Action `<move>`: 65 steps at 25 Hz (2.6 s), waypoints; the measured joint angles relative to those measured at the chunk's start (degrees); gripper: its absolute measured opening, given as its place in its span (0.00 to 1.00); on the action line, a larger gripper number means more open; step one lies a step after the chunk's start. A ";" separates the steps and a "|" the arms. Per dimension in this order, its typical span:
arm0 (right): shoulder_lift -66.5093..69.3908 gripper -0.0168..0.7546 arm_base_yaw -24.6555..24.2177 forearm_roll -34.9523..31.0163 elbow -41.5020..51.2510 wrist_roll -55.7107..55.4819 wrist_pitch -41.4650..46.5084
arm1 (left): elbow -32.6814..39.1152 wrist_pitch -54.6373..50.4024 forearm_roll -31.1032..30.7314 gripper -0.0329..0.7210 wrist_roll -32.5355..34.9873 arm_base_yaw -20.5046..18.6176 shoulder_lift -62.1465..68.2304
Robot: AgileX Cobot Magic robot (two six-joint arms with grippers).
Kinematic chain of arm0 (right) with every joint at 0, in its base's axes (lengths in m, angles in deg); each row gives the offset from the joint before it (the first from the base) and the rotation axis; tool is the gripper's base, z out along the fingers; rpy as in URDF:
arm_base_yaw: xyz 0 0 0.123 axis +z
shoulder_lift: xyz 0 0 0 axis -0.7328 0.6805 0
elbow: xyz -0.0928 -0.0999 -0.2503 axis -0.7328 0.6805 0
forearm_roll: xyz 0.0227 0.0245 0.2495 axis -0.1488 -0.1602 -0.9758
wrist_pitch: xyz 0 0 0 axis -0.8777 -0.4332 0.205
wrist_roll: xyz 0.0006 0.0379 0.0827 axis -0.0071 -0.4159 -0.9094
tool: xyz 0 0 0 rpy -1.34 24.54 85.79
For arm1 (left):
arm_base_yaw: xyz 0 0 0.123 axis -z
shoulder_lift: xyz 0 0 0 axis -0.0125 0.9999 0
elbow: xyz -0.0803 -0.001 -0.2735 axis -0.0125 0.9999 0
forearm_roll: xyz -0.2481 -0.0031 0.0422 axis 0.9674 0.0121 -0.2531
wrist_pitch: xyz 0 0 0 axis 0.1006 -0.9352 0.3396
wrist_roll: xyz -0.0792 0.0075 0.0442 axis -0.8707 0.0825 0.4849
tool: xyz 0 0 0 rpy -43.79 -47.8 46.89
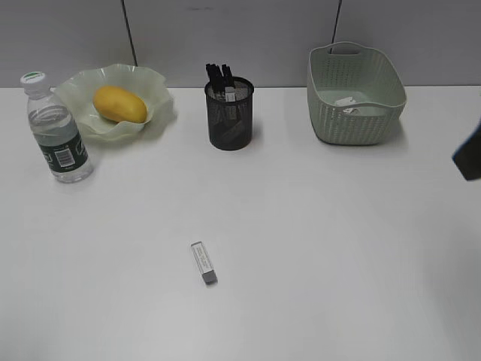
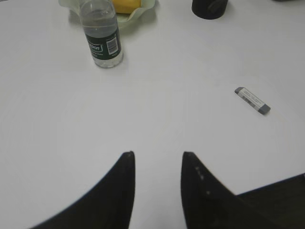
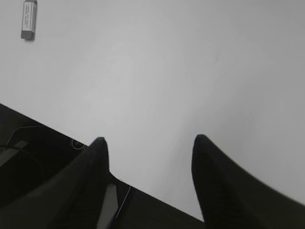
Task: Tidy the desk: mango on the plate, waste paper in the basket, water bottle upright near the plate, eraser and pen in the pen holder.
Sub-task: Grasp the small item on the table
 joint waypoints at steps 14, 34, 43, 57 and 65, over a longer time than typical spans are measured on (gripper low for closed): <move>-35.85 0.60 0.00 0.11 19.80 -0.05 -4.00 | 0.00 0.00 0.00 0.38 0.00 0.00 0.00; -48.63 0.57 0.00 0.13 26.57 -3.60 -4.27 | -4.33 3.39 1.26 0.45 0.84 0.00 12.04; -48.63 0.57 0.00 0.18 26.57 -3.60 -4.44 | -14.52 3.76 12.92 0.52 0.84 0.00 38.55; -48.63 0.57 0.00 0.36 26.57 -3.63 -4.55 | -20.73 13.31 22.08 0.52 -10.54 16.48 70.53; -48.63 0.57 0.00 0.36 26.57 -3.63 -4.57 | -25.49 18.17 21.18 0.52 -18.73 22.40 81.84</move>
